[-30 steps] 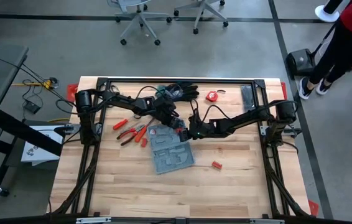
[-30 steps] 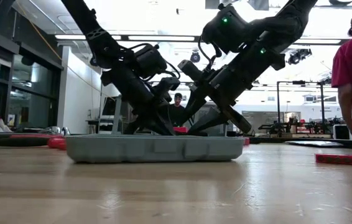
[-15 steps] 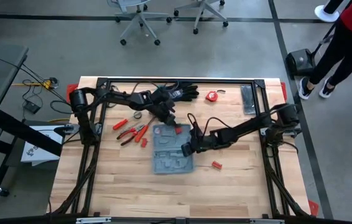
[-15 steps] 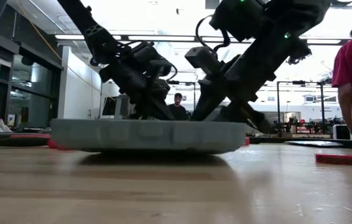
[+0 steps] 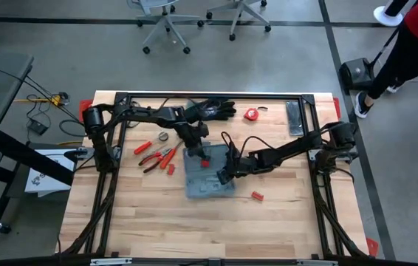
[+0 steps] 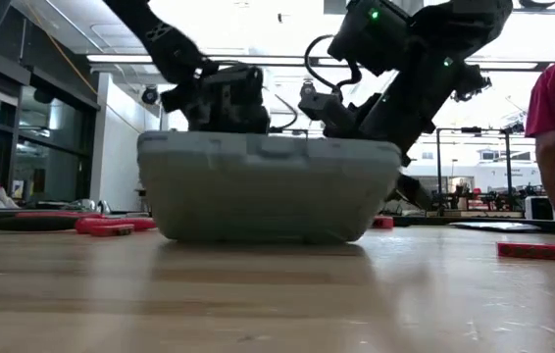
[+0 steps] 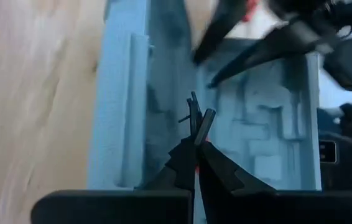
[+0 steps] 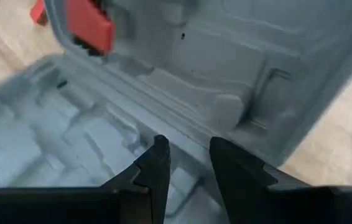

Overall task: Prefit tool cases
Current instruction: Put the set of hex keys into the tool case

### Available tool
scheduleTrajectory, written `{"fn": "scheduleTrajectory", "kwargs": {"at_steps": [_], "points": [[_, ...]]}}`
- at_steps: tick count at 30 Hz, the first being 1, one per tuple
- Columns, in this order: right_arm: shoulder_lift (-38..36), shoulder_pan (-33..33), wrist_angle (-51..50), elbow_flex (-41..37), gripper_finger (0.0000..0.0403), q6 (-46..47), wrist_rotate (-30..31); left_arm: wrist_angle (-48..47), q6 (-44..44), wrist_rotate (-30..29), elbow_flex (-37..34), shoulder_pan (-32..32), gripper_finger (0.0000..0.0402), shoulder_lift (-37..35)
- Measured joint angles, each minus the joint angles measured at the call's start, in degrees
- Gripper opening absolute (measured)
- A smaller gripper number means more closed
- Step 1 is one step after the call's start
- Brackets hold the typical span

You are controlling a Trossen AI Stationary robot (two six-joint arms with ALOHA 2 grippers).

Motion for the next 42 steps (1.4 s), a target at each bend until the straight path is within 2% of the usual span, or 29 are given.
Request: {"fn": "scheduleTrajectory", "kwargs": {"at_steps": [8, 14, 17, 21, 26, 32, 38, 42], "points": [[-3.18, 0.59, 1.00, -0.31, 0.0119, 0.29, 3.50, -7.94, 11.05, -5.21, 8.83, 0.56, 0.0000, 0.00], [-4.17, 2.21, 6.13, -0.31, 0.0119, -0.02, 3.11, -12.01, 15.25, -6.95, 11.00, 1.36, 0.0000, -0.02], [-4.17, 3.67, 6.99, -0.29, 0.0119, 0.37, 2.46, -14.01, 18.08, -10.09, 11.01, 1.61, 0.0000, -0.02], [-4.17, 5.89, 3.97, -0.25, 0.0119, 1.76, 1.61, -15.23, 23.38, -13.61, 11.01, 1.68, 0.0000, -0.02], [-4.17, 8.24, -4.45, -0.15, 0.0119, 4.18, 0.09, -15.48, 27.07, -15.67, 11.01, 1.67, 0.0000, -0.02], [-4.52, 10.04, -13.90, 0.10, 0.0119, 8.78, 3.77, -15.65, 27.07, -15.54, 11.01, 1.19, 0.0000, -0.02], [-4.33, 8.77, -14.56, -0.05, 0.0119, 9.44, 7.91, -15.14, 30.56, -15.44, 11.17, -1.56, 0.0000, 1.37], [-4.23, 8.17, -14.03, -0.13, 0.0119, 9.40, 9.06, -18.86, 34.84, -15.62, 13.95, -3.39, 0.0000, 4.64]]}}
